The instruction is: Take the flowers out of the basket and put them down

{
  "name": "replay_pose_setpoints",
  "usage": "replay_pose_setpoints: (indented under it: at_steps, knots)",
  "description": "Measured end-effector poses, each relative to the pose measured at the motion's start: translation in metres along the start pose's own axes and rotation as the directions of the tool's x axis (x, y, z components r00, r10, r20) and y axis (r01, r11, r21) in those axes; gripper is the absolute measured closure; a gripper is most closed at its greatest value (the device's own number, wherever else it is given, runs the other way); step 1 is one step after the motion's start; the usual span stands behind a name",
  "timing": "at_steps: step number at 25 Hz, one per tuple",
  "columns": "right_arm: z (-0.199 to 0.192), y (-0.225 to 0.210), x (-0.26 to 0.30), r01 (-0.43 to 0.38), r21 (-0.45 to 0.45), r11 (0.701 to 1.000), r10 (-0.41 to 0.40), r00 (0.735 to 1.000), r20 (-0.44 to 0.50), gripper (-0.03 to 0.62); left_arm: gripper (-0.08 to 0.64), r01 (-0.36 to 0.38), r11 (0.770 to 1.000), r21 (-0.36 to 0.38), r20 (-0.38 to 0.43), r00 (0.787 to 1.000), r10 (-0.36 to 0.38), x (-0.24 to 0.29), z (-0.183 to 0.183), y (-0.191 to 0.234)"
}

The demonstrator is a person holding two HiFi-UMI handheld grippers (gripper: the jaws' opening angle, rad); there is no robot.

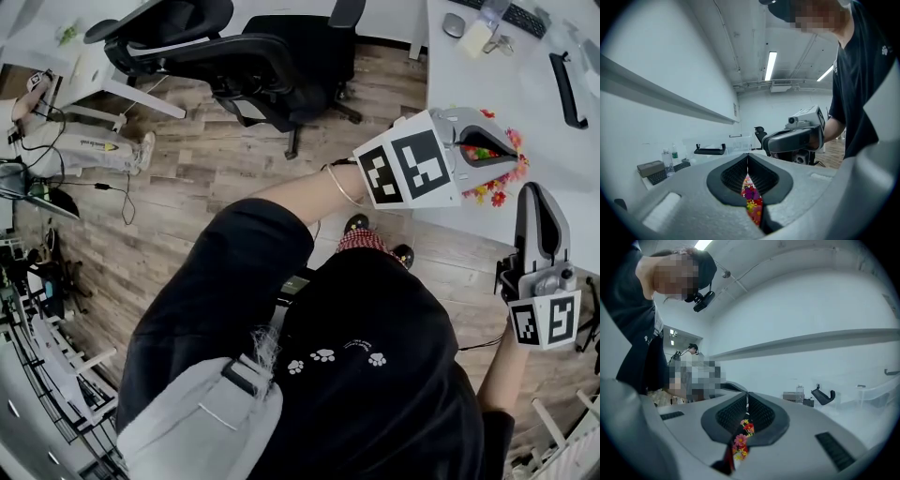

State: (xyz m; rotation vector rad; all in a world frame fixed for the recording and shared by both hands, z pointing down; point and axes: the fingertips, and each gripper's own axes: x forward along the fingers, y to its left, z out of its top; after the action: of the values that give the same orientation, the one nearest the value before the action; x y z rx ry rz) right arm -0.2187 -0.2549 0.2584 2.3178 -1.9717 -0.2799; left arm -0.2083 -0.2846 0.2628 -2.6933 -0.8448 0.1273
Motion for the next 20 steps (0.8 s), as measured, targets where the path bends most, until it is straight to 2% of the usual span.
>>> replay_pose_setpoints:
  at_steps: [9,20]
  knots:
    - [0.001,0.005,-0.008,0.009,-0.014,1.0,-0.009,1.0,0.008,0.572,0.552,0.004,1.0,0.006,0.015,1.0,-0.004,0.001,0.007,-0.006]
    - [0.0,0.002,-0.013,0.032,0.02,0.999,-0.033,0.999,0.015,0.574,0.553,0.007,1.0,0.002,0.029,1.0,-0.007,0.006,0.012,-0.015]
